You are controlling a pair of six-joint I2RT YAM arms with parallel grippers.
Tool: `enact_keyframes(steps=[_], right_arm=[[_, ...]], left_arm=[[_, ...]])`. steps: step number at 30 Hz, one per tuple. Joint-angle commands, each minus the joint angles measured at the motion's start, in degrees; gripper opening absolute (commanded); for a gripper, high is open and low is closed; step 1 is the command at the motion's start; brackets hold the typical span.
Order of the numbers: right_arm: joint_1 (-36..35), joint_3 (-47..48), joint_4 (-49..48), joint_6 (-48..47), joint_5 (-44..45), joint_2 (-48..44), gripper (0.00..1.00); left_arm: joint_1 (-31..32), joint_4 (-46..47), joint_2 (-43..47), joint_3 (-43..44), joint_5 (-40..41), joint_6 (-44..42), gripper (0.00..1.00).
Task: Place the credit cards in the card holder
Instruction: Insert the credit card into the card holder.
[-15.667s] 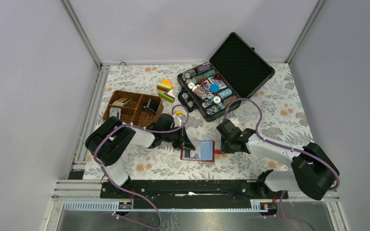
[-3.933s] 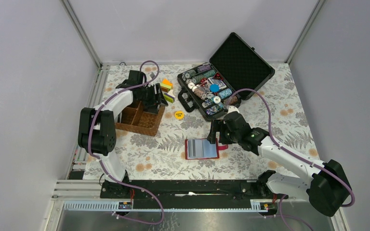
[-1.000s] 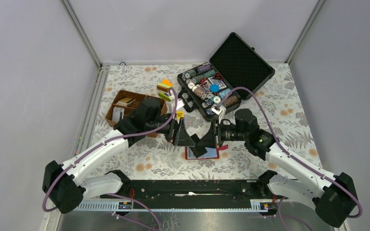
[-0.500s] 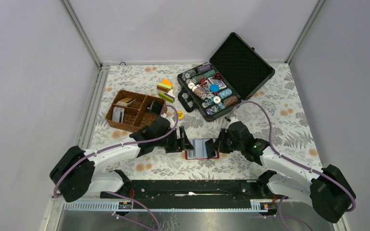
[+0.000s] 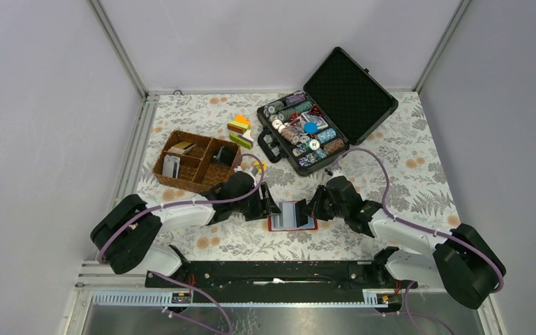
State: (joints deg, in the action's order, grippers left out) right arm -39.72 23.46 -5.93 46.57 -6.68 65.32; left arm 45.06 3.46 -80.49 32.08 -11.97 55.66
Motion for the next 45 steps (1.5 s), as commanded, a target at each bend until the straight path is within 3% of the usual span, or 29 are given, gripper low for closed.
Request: enact_keyframes(steps=[1, 24, 45], right_arm=[[0.1, -1.0, -5.0, 1.1, 0.0, 1.5, 0.00], [0.3, -4.0, -11.5, 5.5, -1.2, 6.4, 0.00], [0.4, -8.3, -6.6, 10.7, 4.8, 2.2, 0.00]], left_arm=[[0.2, 3.5, -1.9, -0.3, 2.7, 0.2, 0.59], [0.2, 3.5, -7.3, -0.4, 4.1, -1.3, 0.39], [0.6, 3.5, -8.7, -0.3, 3.9, -1.4, 0.33]])
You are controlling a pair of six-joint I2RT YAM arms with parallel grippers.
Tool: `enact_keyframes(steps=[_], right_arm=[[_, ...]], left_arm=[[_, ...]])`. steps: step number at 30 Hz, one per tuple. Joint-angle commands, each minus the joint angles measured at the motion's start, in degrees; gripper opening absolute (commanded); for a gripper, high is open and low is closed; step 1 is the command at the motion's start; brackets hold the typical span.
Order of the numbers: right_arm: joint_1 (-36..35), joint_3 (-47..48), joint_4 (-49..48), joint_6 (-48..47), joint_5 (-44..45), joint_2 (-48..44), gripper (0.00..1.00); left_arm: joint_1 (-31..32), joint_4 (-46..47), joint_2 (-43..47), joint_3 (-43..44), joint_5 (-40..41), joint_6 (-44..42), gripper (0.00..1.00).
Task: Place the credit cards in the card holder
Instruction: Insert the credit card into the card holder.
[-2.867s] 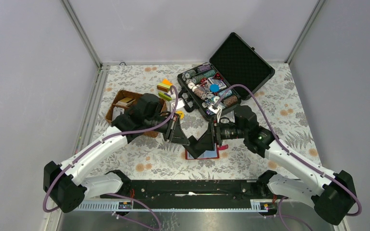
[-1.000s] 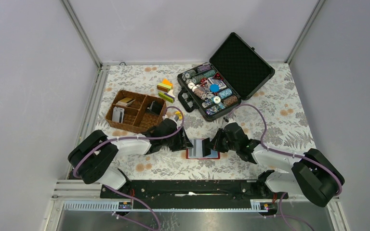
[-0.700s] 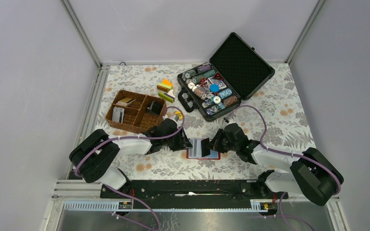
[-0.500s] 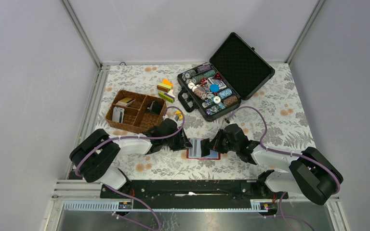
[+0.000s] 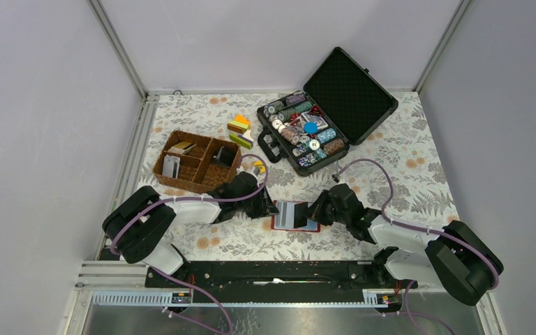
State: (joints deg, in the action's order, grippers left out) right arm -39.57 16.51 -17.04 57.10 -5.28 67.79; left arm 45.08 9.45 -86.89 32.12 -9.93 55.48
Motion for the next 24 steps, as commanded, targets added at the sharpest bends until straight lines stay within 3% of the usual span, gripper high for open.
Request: enact_keyframes(steps=[1, 19, 24], right_arm=[[0.3, -1.3, 4.8, 0.2, 3.4, -0.2, 0.00], [0.1, -4.3, -0.9, 4.6, 3.7, 4.4, 0.00], [0.0, -3.2, -3.5, 4.1, 1.2, 9.6, 0.00]], left_arm=[[0.5, -2.5, -2.3, -0.2, 1.8, -1.3, 0.33], [1.2, 0.0, -3.5, -0.9, 0.3, -0.6, 0.27], [1.3, 0.7, -3.5, -1.2, 0.0, -0.2, 0.26]])
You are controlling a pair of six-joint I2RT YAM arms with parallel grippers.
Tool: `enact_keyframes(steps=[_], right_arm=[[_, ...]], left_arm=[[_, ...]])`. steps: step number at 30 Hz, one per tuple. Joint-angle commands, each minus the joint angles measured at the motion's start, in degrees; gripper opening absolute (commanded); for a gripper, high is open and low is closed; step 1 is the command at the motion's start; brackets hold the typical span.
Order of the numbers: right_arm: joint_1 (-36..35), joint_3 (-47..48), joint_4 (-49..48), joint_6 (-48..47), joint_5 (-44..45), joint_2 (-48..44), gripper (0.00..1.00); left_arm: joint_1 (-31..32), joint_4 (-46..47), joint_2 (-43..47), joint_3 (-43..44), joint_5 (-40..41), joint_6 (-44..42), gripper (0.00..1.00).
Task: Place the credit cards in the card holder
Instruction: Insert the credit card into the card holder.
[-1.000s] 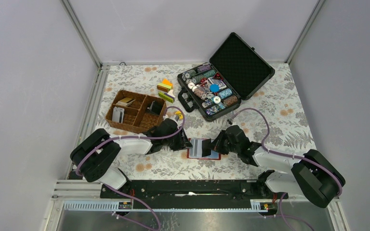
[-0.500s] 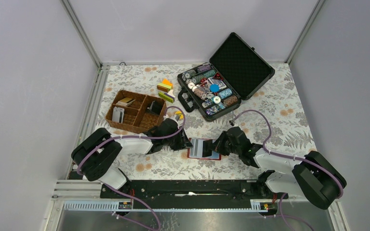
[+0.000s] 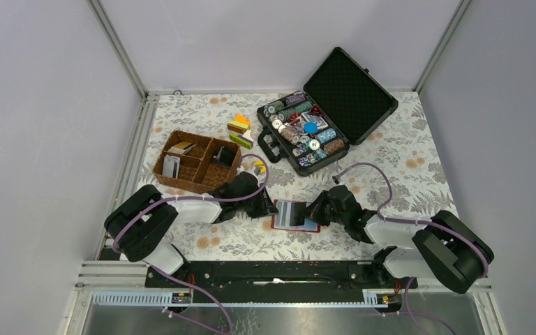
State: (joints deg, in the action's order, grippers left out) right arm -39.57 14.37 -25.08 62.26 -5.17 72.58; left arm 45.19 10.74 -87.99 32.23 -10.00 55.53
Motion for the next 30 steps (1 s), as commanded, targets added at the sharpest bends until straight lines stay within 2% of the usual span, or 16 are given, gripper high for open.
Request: enact_keyframes(steps=[1, 3, 5, 12, 15, 20, 30], right_arm=[[0.0, -0.7, 4.1, -1.3, 0.7, 5.9, 0.00], [-0.3, 0.2, 3.9, -1.9, -0.3, 7.7, 0.00], [-0.6, 1.2, 4.3, -2.6, -0.3, 8.7, 0.04], [-0.7, 5.3, 16.0, -8.0, 4.8, 3.5, 0.41], [-0.7, 8.0, 21.0, -11.0, 7.3, 0.6, 0.50], [-0.7, 11.3, 28.3, -14.4, 10.1, -2.3, 0.59], [-2.9, 17.1, 35.9, -21.2, 13.5, -1.2, 0.72]], left_arm=[[1.2, -0.5, -2.4, -1.4, 0.1, -0.3, 0.26], [1.3, -0.3, -2.5, -1.4, 0.0, -0.2, 0.26], [1.3, 0.0, -2.3, -1.5, -0.2, 0.0, 0.26], [1.3, -0.3, -1.7, -1.9, 0.5, 0.3, 0.26], [1.3, -0.2, -1.6, -1.8, 0.4, 0.4, 0.26], [1.3, -0.1, -1.3, -1.8, 0.4, 0.2, 0.27], [1.5, 3.7, -0.6, -1.4, -2.0, 1.8, 0.27]])
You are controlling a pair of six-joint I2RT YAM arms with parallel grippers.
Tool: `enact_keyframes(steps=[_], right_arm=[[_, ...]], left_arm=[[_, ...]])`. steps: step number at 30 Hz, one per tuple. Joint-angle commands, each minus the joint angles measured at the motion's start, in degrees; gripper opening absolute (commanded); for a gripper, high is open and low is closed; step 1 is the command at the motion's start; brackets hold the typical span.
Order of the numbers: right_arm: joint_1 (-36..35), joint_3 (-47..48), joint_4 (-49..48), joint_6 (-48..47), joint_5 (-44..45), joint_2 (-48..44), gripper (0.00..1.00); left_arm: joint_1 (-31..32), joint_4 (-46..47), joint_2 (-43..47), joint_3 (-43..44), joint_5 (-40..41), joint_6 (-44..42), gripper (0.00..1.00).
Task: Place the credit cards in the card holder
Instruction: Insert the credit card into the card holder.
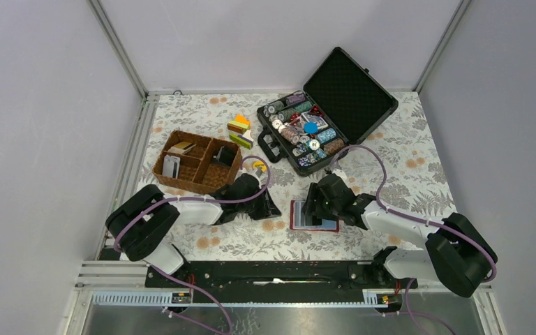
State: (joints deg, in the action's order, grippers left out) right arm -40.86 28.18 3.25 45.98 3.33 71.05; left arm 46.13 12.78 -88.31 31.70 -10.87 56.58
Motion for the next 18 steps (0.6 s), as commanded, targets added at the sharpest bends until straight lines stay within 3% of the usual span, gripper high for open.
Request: enact_keyframes(steps=[1, 12, 18], right_arm=[[-2.0, 3.9, 8.5, -5.8, 5.8, -0.1, 0.72], [-2.2, 4.3, 12.9, -7.5, 8.6, -0.7, 0.73], [-2.2, 1.9, 7.9, -6.7, 2.4, -0.2, 0.70]], left_arm=[[0.6, 1.7, -0.1, -0.7, -1.2, 0.8, 0.28], [1.4, 3.9, 0.1, 0.0, -1.2, 2.5, 0.39], [2.6, 7.1, -3.0, 1.3, -1.4, 3.7, 0.43]])
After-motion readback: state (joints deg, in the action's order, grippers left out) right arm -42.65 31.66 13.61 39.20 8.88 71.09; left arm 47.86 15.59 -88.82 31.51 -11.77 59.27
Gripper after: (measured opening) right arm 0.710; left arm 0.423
